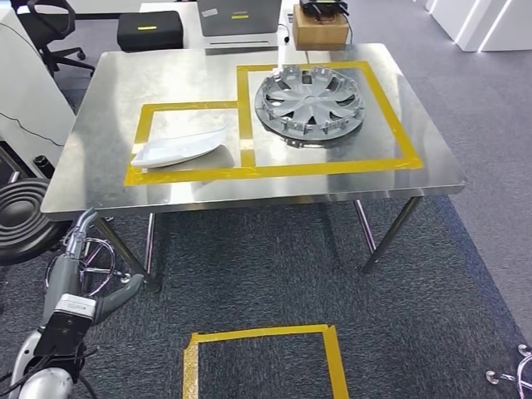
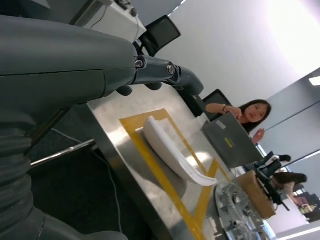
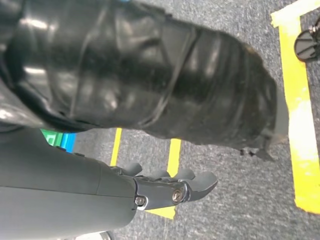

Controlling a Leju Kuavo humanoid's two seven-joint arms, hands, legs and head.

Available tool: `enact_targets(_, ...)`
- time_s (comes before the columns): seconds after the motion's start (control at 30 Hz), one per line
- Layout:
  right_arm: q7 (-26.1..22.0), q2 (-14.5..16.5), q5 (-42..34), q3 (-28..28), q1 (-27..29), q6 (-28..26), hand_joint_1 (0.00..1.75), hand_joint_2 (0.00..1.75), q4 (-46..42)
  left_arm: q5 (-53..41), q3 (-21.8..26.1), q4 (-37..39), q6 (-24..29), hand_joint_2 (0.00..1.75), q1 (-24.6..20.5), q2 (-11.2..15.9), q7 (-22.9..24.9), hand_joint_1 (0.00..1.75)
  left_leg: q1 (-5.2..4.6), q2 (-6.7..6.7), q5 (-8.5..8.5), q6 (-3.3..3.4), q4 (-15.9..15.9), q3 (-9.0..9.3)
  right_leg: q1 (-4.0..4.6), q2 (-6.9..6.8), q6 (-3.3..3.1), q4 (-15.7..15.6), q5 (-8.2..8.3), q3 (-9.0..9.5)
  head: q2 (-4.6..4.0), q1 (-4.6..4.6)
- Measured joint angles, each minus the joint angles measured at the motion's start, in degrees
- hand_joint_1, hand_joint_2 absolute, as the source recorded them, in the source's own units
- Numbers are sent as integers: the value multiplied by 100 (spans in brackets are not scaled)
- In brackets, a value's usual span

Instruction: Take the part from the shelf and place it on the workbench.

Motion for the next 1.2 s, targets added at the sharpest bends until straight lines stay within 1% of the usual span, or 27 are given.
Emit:
enact_targets(0.03, 15, 5, -1, 0, 2, 4, 0, 0, -3, -25, 27, 31, 50, 175, 92, -48, -73, 0, -4, 0, 0, 3, 5, -11, -10, -2, 67, -7, 7, -6, 0, -1)
enact_targets(0.07, 29, 11, -2, 0, 3, 9, 0, 0, -7, -86, 44, 64, 114, 175, 178, -92, -127, 0, -7, 0, -1, 5, 7, -16, -16, -1, 101, -9, -1, -10, 0, -1)
enact_targets(0.1, 40, 18, -3, 0, 3, 14, 0, 0, -10, -157, 54, 98, 177, 175, 251, -133, -169, 0, -8, 0, -2, 6, 8, -20, -17, -1, 108, -8, -1, -14, 0, -1)
enact_targets(0.33, 46, 41, -8, 0, -6, 24, 0, 0, -19, -258, 65, 268, 267, 175, 569, -339, -253, 0, -5, 0, -13, 14, 8, -40, -14, -3, 116, -3, -15, -42, 0, -1)
enact_targets(0.63, 46, 42, -8, 0, -9, 25, 0, 0, -19, -234, 69, 359, 266, 175, 636, -429, -258, 0, -3, -1, -7, 5, 8, -43, -12, -4, 110, 16, -18, -54, 0, -2)
enact_targets(0.77, 49, 42, -8, 0, -9, 3, 0, 175, -16, 107, 86, 412, 75, 175, 665, -461, -150, 0, -2, -1, -5, 1, 8, -43, -12, -3, 109, 19, -19, -56, 0, -1)
enact_targets(0.9, 44, 42, 7, 0, -8, -40, 0, 175, 3, 691, 196, 727, -226, 175, 770, -560, 63, 0, -2, 0, -5, 1, 8, -44, -12, -3, 106, 20, -21, -57, 0, -2)
enact_targets(1.0, 150, 36, -13, 49, -8, -105, 0, 175, 62, 1036, 383, 1248, -389, 175, 835, -661, 143, 0, -1, -1, -5, 1, 7, -45, -12, -4, 104, 21, -22, -58, 0, -2)
enact_targets(1.1, 242, 12, -194, 299, -4, -227, 0, 175, 143, 1166, 541, 1842, -466, 175, 852, -730, 200, 0, 0, -1, -5, 0, 7, -47, -11, -4, 104, 22, -22, -60, 0, -2)
enact_targets(1.2, 285, -16, -562, 635, -5, -361, 0, 175, 208, 1238, 611, 2290, -519, 175, 842, -765, 252, 0, 0, -1, -5, 0, 7, -47, -11, -5, 104, 22, -22, -60, 0, -2)
